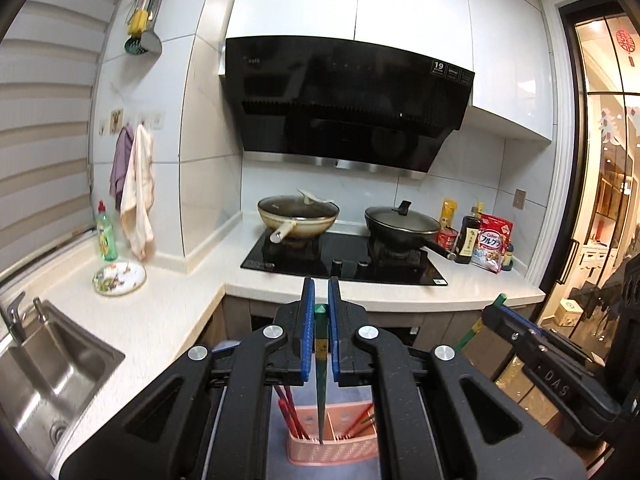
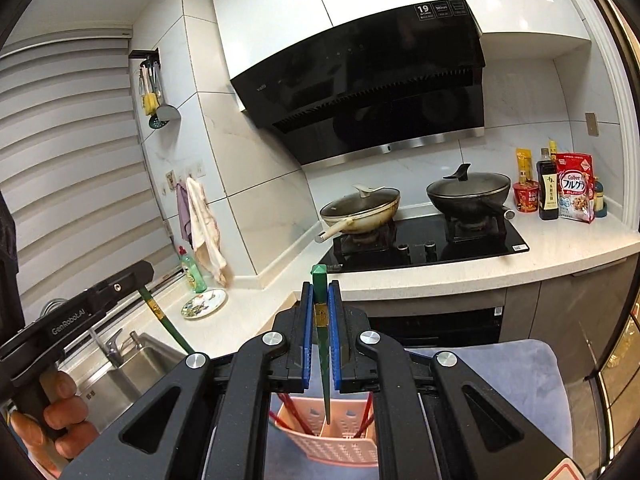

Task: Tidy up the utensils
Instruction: 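Carry both green chopsticks to the pink holder and lower them in, then open both tools to release the green chopsticks and move back to the mat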

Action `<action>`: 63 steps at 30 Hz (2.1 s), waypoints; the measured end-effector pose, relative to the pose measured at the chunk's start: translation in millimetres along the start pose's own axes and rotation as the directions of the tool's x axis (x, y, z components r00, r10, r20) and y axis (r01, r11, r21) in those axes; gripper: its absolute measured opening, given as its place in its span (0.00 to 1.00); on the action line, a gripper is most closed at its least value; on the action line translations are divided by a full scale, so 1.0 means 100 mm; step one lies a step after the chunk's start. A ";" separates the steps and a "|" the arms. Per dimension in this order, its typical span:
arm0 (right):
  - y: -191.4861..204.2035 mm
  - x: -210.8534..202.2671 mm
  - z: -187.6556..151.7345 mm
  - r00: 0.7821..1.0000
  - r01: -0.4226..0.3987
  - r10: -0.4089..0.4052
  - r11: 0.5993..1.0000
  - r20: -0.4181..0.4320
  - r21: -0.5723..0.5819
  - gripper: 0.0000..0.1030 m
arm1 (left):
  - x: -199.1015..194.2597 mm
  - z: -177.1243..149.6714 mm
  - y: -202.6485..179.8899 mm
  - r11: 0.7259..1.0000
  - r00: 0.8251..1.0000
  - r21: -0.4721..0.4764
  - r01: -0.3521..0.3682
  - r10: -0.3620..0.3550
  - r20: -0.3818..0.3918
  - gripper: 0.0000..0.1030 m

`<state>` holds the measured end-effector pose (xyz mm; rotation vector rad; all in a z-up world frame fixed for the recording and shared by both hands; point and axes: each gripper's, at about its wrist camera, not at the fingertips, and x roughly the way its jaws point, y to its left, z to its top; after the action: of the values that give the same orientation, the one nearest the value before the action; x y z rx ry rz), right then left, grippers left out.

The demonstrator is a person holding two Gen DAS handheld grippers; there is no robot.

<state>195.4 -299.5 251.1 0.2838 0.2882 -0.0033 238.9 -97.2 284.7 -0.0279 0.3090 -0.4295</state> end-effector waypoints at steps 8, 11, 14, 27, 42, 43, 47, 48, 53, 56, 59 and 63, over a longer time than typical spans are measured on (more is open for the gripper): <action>-0.06 0.37 -0.22 0.997 0.025 -0.026 1.000 -0.070 -0.014 0.07 | 0.36 -0.11 -0.02 1.000 1.000 0.019 -0.010 0.010 -0.023 0.06; -0.09 0.48 -0.34 0.995 0.031 -0.032 0.999 -0.099 -0.015 0.07 | 0.46 -0.14 -0.02 1.000 0.999 0.021 -0.008 0.009 -0.031 0.06; -0.12 0.55 -0.42 0.992 0.037 -0.038 0.999 -0.118 -0.016 0.07 | 0.54 -0.20 -0.01 1.000 0.999 0.015 -0.008 0.008 -0.045 0.06; -0.22 0.72 -0.64 0.982 0.081 -0.083 0.996 -0.170 -0.019 0.08 | 0.83 -0.57 0.06 0.999 0.990 0.019 -0.027 0.029 -0.139 0.07; -0.19 0.40 -0.65 0.985 0.083 -0.088 0.996 -0.152 -0.035 0.11 | 0.55 -0.68 0.10 0.996 0.987 0.020 -0.081 0.083 -0.137 0.52; -0.18 0.38 -0.66 0.984 0.082 -0.087 0.996 -0.154 -0.038 0.11 | 0.53 -0.69 0.09 0.996 0.987 0.022 -0.085 0.087 -0.137 0.52; -0.15 0.30 -0.70 0.984 0.077 -0.084 0.996 -0.159 -0.045 0.11 | 0.45 -0.72 0.07 0.995 0.985 0.034 -0.094 0.098 -0.139 0.52; -0.13 0.28 -0.71 0.984 0.078 -0.085 0.996 -0.159 -0.049 0.11 | 0.44 -0.72 0.06 0.995 0.985 0.036 -0.097 0.101 -0.140 0.52; -0.11 0.18 -0.76 0.983 0.077 -0.085 0.995 -0.164 -0.056 0.11 | 0.36 -0.79 0.05 0.994 0.982 0.038 -0.103 0.107 -0.153 0.52; -0.11 0.12 -0.81 0.982 0.078 -0.086 0.996 -0.171 -0.052 0.12 | 0.30 -0.82 0.06 0.994 0.982 0.042 -0.105 0.110 -0.156 0.52; -0.11 0.06 -0.87 0.980 0.079 -0.087 0.996 -0.179 -0.050 0.12 | 0.24 -0.86 0.05 0.993 0.981 0.044 -0.107 0.113 -0.158 0.52; -0.11 -0.03 -0.96 0.977 0.080 -0.088 0.996 -0.193 -0.050 0.12 | 0.16 -0.93 0.05 0.993 0.980 0.049 -0.106 0.113 -0.163 0.52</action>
<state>165.5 -283.5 160.3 0.2300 0.4942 -0.0532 226.8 -95.3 191.3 0.0639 0.4637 -0.3286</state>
